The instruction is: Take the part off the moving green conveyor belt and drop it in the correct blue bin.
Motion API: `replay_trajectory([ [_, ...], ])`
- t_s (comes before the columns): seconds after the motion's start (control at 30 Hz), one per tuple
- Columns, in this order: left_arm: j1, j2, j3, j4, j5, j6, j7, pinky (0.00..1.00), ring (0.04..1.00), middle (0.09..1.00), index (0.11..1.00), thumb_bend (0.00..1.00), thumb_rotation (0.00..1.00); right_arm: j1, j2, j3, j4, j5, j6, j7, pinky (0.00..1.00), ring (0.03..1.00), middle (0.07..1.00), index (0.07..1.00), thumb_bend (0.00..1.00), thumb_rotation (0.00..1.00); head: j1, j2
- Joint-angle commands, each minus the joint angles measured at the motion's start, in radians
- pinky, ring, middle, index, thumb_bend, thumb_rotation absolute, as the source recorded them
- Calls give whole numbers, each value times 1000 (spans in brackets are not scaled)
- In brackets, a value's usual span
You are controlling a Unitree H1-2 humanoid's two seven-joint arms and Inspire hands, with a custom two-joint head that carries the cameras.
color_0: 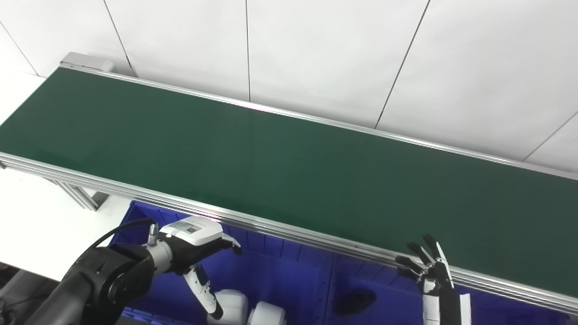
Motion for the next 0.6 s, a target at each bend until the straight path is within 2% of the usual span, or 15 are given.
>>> replay_trajectory([
  [0.0, -11, 0, 30, -19, -43, -14, 64, 772, 858, 879, 830, 869, 412, 1, 7, 5, -33, -4, 2, 4, 639, 701, 819, 923, 677, 1000, 0, 1],
  [0.07, 2, -15, 48, -26, -85, -19, 106, 741, 850, 874, 840, 859, 403, 2, 7, 7, -33, -12, 0, 3, 636, 702, 819, 927, 668, 1000, -4, 2],
  [0.27, 75, -86, 112, -33, -281, -95, 302, 677, 828, 867, 844, 856, 365, 5, 23, 16, -35, -25, 5, -4, 636, 703, 813, 924, 669, 1000, -53, 6],
  [0.37, 122, -146, 142, -55, -394, -88, 366, 689, 842, 893, 881, 824, 416, 6, 36, 23, -36, -42, 6, -10, 625, 700, 809, 921, 671, 1000, -86, 9],
  [0.4, 149, -189, 153, -74, -443, -72, 395, 691, 845, 897, 886, 818, 424, 6, 40, 26, -36, -47, 7, -11, 624, 700, 808, 920, 673, 1000, -105, 11],
  [0.47, 190, -263, 173, -100, -542, -36, 435, 731, 875, 929, 926, 790, 487, 6, 47, 31, -36, -55, 9, -11, 619, 701, 808, 921, 690, 1000, -121, 13],
  [0.5, 206, -293, 181, -108, -589, -18, 448, 815, 924, 964, 952, 768, 498, 7, 50, 32, -36, -58, 10, -11, 619, 701, 809, 920, 699, 1000, -123, 13],
  [0.53, 229, -338, 185, -119, -658, 19, 461, 845, 941, 977, 961, 761, 502, 6, 53, 34, -33, -62, 4, -12, 619, 702, 809, 920, 702, 1000, -134, 15],
  [0.57, 244, -368, 187, -127, -706, 47, 471, 933, 976, 991, 984, 747, 546, 5, 56, 35, -31, -66, 0, -13, 616, 700, 807, 918, 707, 1000, -134, 15],
])
